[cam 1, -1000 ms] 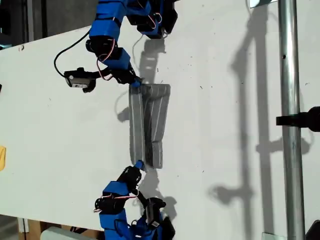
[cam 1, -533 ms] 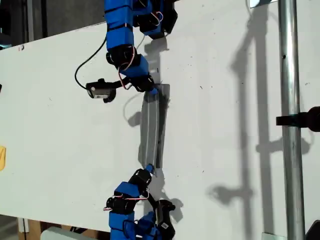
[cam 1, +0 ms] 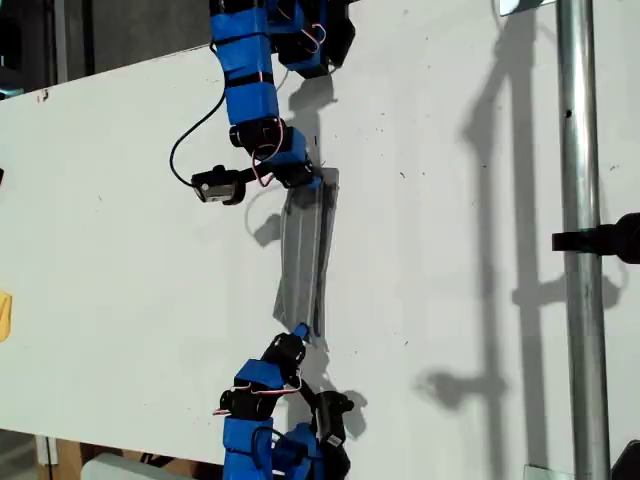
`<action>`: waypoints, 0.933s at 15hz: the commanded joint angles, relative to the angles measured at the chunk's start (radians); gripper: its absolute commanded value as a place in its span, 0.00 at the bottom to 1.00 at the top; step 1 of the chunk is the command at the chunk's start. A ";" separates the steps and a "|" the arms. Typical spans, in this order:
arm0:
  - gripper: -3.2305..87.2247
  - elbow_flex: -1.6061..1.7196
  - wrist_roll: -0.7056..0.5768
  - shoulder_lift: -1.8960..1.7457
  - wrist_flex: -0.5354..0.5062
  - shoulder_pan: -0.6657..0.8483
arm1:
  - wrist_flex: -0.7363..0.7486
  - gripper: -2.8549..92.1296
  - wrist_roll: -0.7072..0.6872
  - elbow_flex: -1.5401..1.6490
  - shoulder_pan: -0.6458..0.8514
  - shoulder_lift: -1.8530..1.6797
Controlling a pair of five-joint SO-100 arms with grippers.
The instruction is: Grasp corners of a towel and fold twice.
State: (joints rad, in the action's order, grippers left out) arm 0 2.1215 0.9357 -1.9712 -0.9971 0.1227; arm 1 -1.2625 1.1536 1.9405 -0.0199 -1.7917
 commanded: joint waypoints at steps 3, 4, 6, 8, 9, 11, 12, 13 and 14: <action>0.00 -0.043 0.005 0.137 0.066 0.017 | 0.110 0.03 0.031 0.129 0.011 -0.106; 0.00 -0.038 0.011 0.146 0.080 0.017 | 0.147 0.03 0.038 0.158 0.008 -0.097; 0.00 -0.020 0.011 0.149 0.100 0.034 | 0.204 0.03 0.040 0.218 0.012 -0.083; 0.00 -0.008 0.003 0.163 0.103 0.057 | 0.258 0.03 0.040 0.265 0.021 -0.081; 0.00 -0.002 0.000 0.169 0.104 0.064 | 0.279 0.03 0.043 0.279 0.023 -0.081; 0.01 0.011 0.002 0.178 0.109 0.074 | 0.304 0.03 0.051 0.285 0.014 -0.069; 0.02 0.018 0.005 0.187 0.117 0.080 | 0.313 0.03 0.054 0.290 0.012 -0.058; 0.07 0.021 0.012 0.198 0.117 0.084 | 0.314 0.03 0.055 0.295 0.009 -0.054; 0.16 0.023 0.023 0.199 0.112 0.086 | 0.307 0.06 0.074 0.301 0.003 -0.061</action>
State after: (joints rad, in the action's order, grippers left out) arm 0 2.1491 0.9465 -1.7671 -0.8882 0.1825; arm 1 -0.9587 1.2103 2.2442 -0.0061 -1.8377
